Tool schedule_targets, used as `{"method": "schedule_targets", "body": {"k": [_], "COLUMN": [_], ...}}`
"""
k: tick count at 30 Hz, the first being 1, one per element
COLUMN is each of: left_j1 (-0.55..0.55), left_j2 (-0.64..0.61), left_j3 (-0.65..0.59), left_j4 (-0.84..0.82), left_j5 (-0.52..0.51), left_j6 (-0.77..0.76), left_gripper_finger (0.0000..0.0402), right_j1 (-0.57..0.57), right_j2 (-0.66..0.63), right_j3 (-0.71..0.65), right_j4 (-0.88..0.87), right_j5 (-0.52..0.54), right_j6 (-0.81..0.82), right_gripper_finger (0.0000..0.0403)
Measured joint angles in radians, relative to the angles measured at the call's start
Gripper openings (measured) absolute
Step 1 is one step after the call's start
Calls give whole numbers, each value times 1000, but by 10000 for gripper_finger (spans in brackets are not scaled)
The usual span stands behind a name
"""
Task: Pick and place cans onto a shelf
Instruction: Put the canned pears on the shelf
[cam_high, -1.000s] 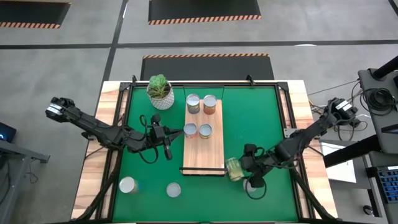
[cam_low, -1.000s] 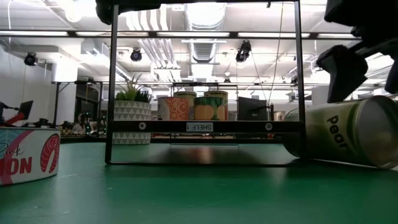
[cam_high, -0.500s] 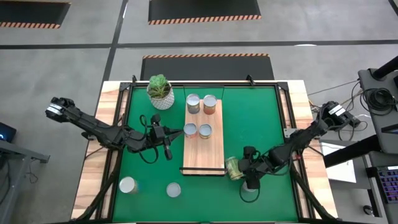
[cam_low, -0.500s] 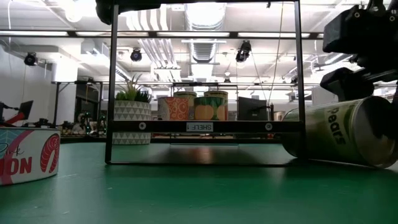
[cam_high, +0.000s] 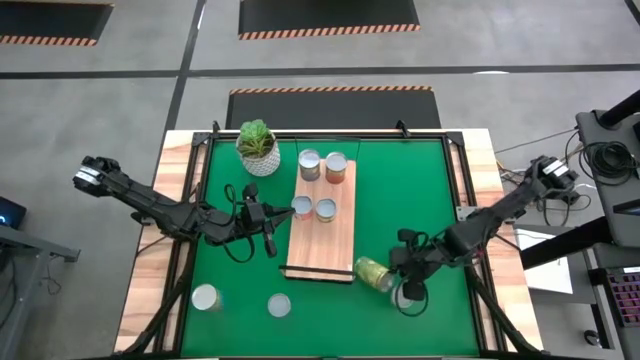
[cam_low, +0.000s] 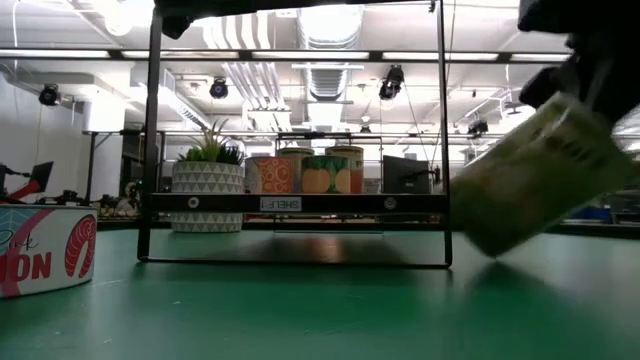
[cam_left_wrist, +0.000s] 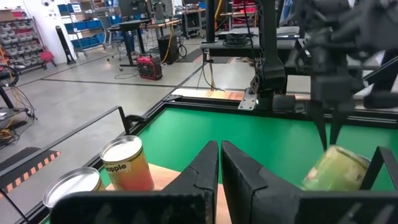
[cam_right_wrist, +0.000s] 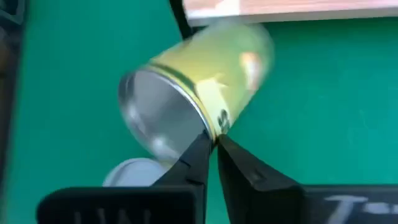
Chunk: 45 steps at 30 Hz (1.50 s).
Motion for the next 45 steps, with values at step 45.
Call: {"method": "schedule_targets", "body": {"k": [45], "left_j1": [-265], "left_j2": [38], "left_j3": [220], "left_j4": [-732], "left_j5": [299], "left_j6": [-664], "left_gripper_finger": [0], "right_j1": [235], "right_j2": [-196], "right_j3": [183], "right_j4": [-565], "right_j5": [77], "right_j6": [407], "right_gripper_finger": [9]}}
